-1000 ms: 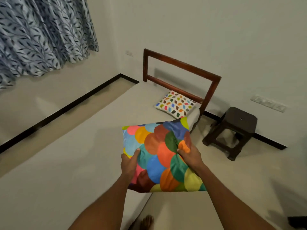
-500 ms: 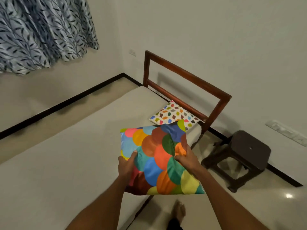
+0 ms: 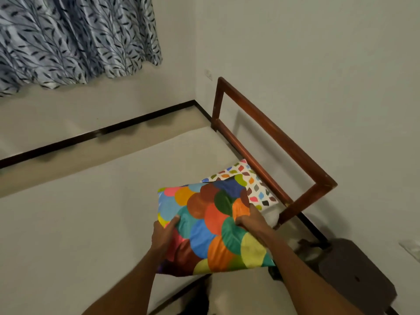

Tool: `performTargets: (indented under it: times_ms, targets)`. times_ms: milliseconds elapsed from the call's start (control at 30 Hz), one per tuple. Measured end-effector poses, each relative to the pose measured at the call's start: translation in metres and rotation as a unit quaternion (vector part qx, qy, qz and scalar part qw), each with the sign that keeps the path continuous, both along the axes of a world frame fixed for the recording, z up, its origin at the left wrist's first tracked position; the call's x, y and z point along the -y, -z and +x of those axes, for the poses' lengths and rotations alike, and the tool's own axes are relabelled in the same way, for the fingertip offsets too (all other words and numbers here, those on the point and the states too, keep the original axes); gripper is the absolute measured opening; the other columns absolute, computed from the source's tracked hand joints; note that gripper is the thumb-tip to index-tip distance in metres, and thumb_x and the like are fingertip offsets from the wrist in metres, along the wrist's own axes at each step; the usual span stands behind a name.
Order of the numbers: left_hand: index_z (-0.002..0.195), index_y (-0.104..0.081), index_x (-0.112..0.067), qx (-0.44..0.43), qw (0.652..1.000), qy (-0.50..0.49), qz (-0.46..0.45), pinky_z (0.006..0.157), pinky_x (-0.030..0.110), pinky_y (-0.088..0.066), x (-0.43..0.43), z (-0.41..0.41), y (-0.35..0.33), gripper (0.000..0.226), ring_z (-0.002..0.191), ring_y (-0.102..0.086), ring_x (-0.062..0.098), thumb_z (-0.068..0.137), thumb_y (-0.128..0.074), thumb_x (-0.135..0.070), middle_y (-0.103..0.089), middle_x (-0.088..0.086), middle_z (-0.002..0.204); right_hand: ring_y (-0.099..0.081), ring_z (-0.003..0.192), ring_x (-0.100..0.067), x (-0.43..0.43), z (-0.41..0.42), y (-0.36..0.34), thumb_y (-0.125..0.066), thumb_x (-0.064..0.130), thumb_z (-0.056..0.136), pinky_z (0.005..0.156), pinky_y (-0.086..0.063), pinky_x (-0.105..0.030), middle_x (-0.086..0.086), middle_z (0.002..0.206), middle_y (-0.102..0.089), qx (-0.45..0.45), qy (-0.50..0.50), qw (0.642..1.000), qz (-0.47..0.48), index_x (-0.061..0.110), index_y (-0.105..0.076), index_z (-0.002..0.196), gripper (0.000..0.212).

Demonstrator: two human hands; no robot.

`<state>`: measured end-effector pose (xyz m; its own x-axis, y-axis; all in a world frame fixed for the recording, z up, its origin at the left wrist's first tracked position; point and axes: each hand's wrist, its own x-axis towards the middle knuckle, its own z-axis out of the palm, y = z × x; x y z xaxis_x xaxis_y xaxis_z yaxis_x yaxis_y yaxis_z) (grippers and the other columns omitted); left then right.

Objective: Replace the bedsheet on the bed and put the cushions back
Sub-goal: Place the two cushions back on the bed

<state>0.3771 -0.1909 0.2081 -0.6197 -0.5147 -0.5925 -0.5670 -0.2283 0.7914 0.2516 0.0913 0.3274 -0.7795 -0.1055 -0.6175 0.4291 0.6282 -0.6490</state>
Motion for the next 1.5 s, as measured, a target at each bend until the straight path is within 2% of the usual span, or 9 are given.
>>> performTargets:
  times_ms: [267, 400, 533, 633, 767, 867, 1200, 1333, 1500]
  targets:
    - [0.126, -0.065, -0.031, -0.047, 0.999, 0.008, 0.021, 0.097, 0.049, -0.058, -0.026, -0.096, -0.001, 0.069, 0.107, -0.073, 0.019, 0.067, -0.086, -0.061, -0.077, -0.005, 0.115, -0.04, 0.145, -0.03, -0.019, -0.106, 0.034, -0.072, 0.014, 0.091, 0.117, -0.037, -0.038, -0.008, 0.162, -0.037, 0.004, -0.052, 0.999, 0.0, 0.016, -0.016, 0.164, 0.092]
    - [0.126, -0.061, -0.033, -0.052, 0.998, 0.003, 0.022, 0.099, 0.048, -0.058, -0.038, -0.146, 0.002, 0.07, 0.108, -0.071, 0.018, 0.068, -0.087, -0.061, -0.074, -0.007, 0.118, -0.046, 0.133, -0.021, -0.025, -0.168, 0.033, -0.067, 0.005, 0.095, 0.1, -0.037, -0.025, 0.004, 0.146, -0.044, -0.02, -0.068, 0.998, -0.002, 0.022, -0.025, 0.157, 0.077]
    - [0.131, -0.056, -0.033, -0.058, 0.998, -0.016, 0.022, 0.102, 0.046, -0.055, -0.051, -0.19, -0.002, 0.073, 0.114, -0.067, 0.017, 0.069, -0.085, -0.057, -0.069, -0.008, 0.124, -0.056, 0.126, -0.028, -0.024, -0.222, 0.031, -0.07, 0.008, 0.092, 0.098, -0.045, -0.033, -0.001, 0.14, -0.053, -0.049, -0.085, 0.995, -0.005, 0.019, -0.033, 0.158, 0.076]
    - [0.136, -0.053, -0.03, -0.06, 0.998, -0.028, 0.016, 0.104, 0.044, -0.053, -0.058, -0.227, -0.003, 0.075, 0.116, -0.065, 0.017, 0.072, -0.082, -0.055, -0.067, -0.008, 0.127, -0.063, 0.103, -0.025, -0.021, -0.271, 0.035, -0.066, 0.0, 0.092, 0.089, -0.052, -0.039, -0.024, 0.135, -0.06, -0.062, -0.109, 0.992, -0.016, 0.001, -0.045, 0.147, 0.059]
    - [0.13, -0.052, -0.031, -0.028, 0.998, -0.058, 0.006, 0.101, 0.045, -0.055, -0.062, -0.272, 0.018, 0.08, 0.114, -0.066, 0.018, 0.066, -0.084, -0.065, -0.067, -0.007, 0.124, -0.052, 0.137, -0.03, -0.016, -0.338, 0.06, -0.074, 0.019, 0.084, 0.113, -0.045, -0.046, -0.008, 0.156, -0.047, -0.087, -0.139, 0.986, -0.025, 0.024, -0.029, 0.162, 0.09]
    - [0.127, -0.054, -0.033, -0.003, 0.996, -0.089, -0.014, 0.098, 0.048, -0.057, -0.053, -0.31, 0.069, 0.083, 0.112, -0.069, 0.02, 0.062, -0.085, -0.074, -0.069, -0.006, 0.121, -0.041, 0.147, -0.031, -0.002, -0.391, 0.083, -0.072, 0.011, 0.093, 0.116, -0.036, -0.036, -0.009, 0.163, -0.036, -0.093, -0.186, 0.978, -0.015, 0.017, -0.023, 0.164, 0.087]
    - [0.129, -0.051, -0.025, 0.004, 0.988, -0.111, -0.103, 0.102, 0.052, -0.052, -0.016, -0.462, 0.168, 0.087, 0.118, -0.065, 0.027, 0.065, -0.073, -0.08, -0.067, -0.001, 0.124, -0.05, 0.139, -0.029, 0.056, -0.561, 0.236, -0.076, 0.012, 0.088, 0.109, -0.037, -0.031, -0.008, 0.152, -0.05, -0.13, -0.189, 0.972, -0.038, 0.017, -0.043, 0.154, 0.074]
    - [0.132, -0.048, -0.019, -0.005, 0.984, -0.118, -0.13, 0.102, 0.051, -0.052, 0.005, -0.509, 0.207, 0.091, 0.121, -0.062, 0.029, 0.064, -0.068, -0.077, -0.064, 0.002, 0.126, -0.057, 0.133, -0.023, 0.079, -0.629, 0.333, -0.071, 0.027, 0.088, 0.113, -0.047, -0.048, 0.0, 0.145, -0.057, -0.214, -0.213, 0.95, -0.075, 0.044, -0.044, 0.147, 0.067]
    - [0.139, -0.046, -0.026, -0.023, 0.982, -0.125, -0.136, 0.103, 0.054, -0.051, 0.023, -0.536, 0.281, 0.091, 0.124, -0.062, 0.027, 0.068, -0.07, -0.078, -0.064, -0.002, 0.132, -0.053, 0.137, -0.025, 0.109, -0.657, 0.398, -0.066, 0.027, 0.086, 0.114, -0.045, -0.05, -0.004, 0.152, -0.052, -0.186, -0.202, 0.958, -0.084, 0.025, -0.036, 0.158, 0.078]
